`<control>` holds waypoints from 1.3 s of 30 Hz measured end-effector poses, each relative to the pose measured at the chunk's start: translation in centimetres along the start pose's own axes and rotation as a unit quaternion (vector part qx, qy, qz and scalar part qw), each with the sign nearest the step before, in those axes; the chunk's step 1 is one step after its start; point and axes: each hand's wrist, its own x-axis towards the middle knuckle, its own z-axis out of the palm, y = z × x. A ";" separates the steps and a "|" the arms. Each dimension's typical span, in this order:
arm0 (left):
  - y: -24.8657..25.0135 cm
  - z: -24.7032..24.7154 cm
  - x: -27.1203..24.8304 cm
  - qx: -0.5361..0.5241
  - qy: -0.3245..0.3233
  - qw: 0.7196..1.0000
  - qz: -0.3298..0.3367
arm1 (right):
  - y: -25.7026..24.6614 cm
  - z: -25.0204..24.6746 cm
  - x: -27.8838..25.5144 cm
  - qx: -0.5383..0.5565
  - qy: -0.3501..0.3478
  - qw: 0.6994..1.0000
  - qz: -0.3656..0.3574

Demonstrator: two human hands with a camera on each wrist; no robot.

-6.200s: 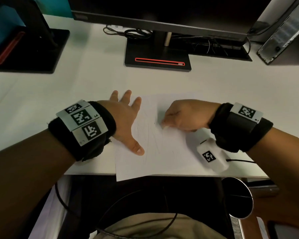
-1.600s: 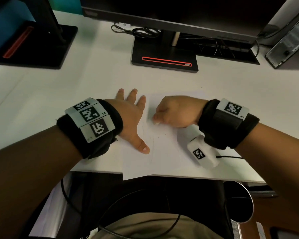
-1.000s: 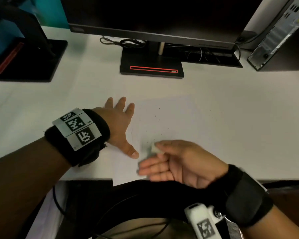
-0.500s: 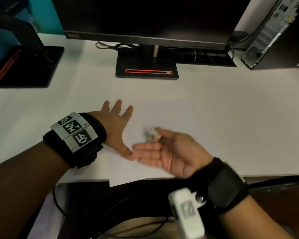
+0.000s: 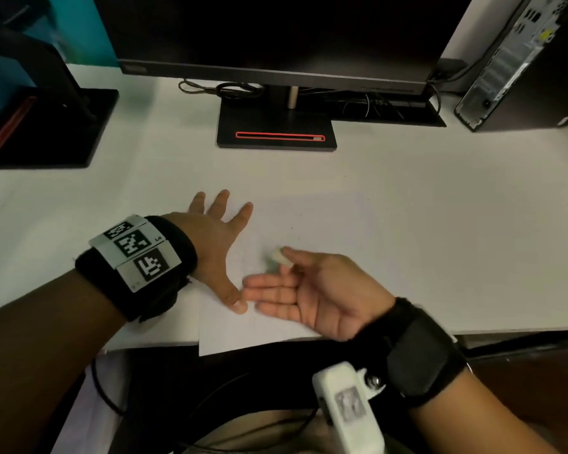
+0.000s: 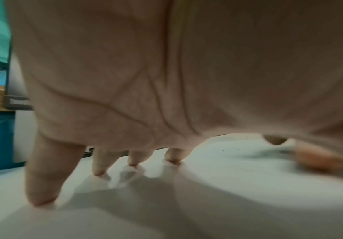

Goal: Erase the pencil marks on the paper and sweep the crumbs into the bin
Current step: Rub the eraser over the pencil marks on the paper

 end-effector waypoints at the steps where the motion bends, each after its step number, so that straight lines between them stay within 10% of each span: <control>1: -0.1 0.0 -0.1 0.000 -0.002 1.000 0.003 | -0.8 -1.0 0.3 0.025 0.010 0.999 -0.017; 7: -0.1 0.0 -0.3 0.001 0.003 1.000 0.003 | -6.9 -6.0 -1.0 0.195 0.197 0.924 -0.264; 11: -0.1 0.2 -0.1 -0.009 0.021 1.000 0.005 | -3.3 -0.6 -0.7 0.036 0.045 0.995 -0.075; 14: -0.4 0.7 0.2 -0.001 0.036 0.999 0.008 | -1.7 2.0 1.2 -0.063 -0.038 0.996 0.047; 23: -0.6 0.8 -0.1 -0.015 0.036 0.999 0.013 | -8.8 -4.2 1.8 0.199 0.173 0.928 -0.262; 30: -0.7 1.2 0.0 -0.038 0.039 0.998 -0.013 | -3.1 2.5 3.8 -0.044 -0.018 0.999 0.005; 36: -0.4 1.8 -1.0 -0.049 0.066 0.996 -0.026 | -9.5 -1.9 4.3 0.189 0.178 0.933 -0.250; 39: -0.2 1.6 -1.0 -0.034 0.066 0.997 -0.028 | -9.1 -1.3 3.1 0.186 0.149 0.942 -0.238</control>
